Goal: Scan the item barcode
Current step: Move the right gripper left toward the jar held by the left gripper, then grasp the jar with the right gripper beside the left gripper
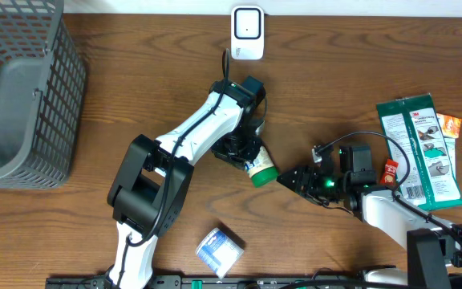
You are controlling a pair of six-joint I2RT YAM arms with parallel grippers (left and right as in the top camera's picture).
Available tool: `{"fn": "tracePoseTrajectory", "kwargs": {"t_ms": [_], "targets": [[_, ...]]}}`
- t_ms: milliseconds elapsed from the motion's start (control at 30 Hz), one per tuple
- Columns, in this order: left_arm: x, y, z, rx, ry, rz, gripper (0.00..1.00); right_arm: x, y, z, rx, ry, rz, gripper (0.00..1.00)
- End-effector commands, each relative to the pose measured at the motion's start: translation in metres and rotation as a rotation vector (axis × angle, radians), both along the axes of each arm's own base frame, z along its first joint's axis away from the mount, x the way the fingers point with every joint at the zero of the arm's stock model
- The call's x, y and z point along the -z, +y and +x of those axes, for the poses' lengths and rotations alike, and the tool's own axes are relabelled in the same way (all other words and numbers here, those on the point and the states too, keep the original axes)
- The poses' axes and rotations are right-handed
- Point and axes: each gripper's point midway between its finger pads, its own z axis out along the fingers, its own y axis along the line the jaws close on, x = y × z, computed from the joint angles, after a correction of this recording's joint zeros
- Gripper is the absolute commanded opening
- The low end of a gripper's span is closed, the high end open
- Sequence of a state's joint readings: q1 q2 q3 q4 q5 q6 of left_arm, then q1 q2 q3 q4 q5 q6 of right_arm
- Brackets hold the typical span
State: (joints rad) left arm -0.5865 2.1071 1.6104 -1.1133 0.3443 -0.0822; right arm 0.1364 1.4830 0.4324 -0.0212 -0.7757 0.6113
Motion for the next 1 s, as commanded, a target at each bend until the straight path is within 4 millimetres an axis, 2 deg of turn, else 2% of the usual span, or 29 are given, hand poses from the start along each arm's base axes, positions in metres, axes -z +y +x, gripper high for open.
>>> {"fn": "tracePoseTrajectory", "kwargs": {"t_ms": [0, 133, 300, 533, 700, 833, 967], "targets": [[0.003, 0.002, 0.0, 0.002, -0.006, 0.022, 0.08, -0.001, 0.001, -0.002, -0.055, -0.048, -0.001, 0.7], [0.003, 0.002, 0.0, 0.002, -0.006, 0.022, 0.08, -0.002, 0.001, -0.003, -0.09, -0.066, -0.016, 0.76], [0.003, 0.002, 0.0, 0.002, -0.006, 0.021, 0.08, -0.008, -0.003, -0.003, -0.17, -0.066, -0.085, 0.79], [0.002, 0.001, -0.001, 0.001, -0.001, 0.015, 0.08, -0.03, -0.003, 0.016, -0.178, -0.081, -0.107, 0.85], [-0.001, -0.008, -0.006, -0.007, 0.033, -0.036, 0.08, -0.028, -0.001, 0.016, -0.149, -0.048, -0.116, 0.87], [-0.001, -0.009, -0.005, -0.007, 0.031, -0.041, 0.08, -0.027, 0.012, 0.01, -0.213, -0.082, -0.133, 0.89], [0.0, -0.01, -0.004, -0.007, 0.024, -0.046, 0.08, -0.019, 0.023, 0.011, -0.253, -0.133, -0.222, 0.91]]}}
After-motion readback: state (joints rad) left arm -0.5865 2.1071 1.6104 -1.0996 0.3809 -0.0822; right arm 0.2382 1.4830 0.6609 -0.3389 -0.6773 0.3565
